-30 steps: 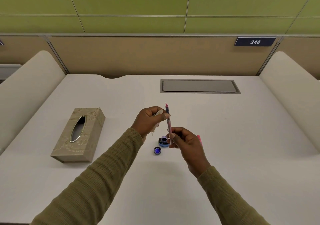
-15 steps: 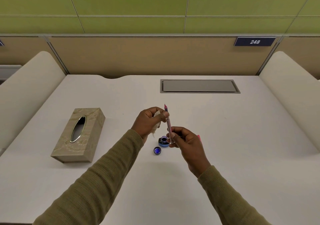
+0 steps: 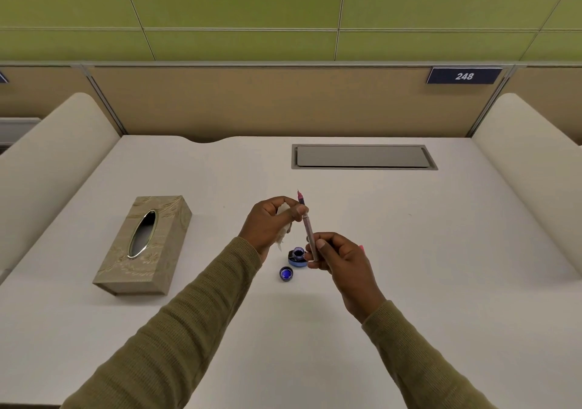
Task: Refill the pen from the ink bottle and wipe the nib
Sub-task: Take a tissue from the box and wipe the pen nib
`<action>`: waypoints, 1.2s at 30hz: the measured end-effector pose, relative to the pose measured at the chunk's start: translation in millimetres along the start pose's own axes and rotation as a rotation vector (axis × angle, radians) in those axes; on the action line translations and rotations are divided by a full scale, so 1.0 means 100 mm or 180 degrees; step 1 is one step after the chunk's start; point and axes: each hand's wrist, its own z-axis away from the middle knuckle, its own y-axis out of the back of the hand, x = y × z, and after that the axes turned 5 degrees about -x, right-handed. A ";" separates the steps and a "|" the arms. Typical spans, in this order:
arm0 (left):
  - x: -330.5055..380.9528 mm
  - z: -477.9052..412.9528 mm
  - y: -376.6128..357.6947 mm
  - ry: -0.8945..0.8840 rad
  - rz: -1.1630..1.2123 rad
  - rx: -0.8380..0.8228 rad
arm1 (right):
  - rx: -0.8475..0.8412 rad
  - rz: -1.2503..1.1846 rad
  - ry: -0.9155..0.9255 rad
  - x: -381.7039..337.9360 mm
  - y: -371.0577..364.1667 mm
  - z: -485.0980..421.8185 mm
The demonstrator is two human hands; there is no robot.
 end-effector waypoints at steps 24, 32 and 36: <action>-0.07 0.02 -0.01 0.0083 0.0066 0.0101 | -0.0195 -0.0286 -0.0430 -0.01 0.00 -0.01; -0.09 0.02 -0.01 0.0097 0.0071 0.0181 | -0.0265 -0.0358 -0.0466 -0.01 -0.01 -0.01; -0.09 0.02 0.00 0.0119 0.0130 0.0135 | -0.0253 -0.0274 -0.0469 -0.01 0.00 0.00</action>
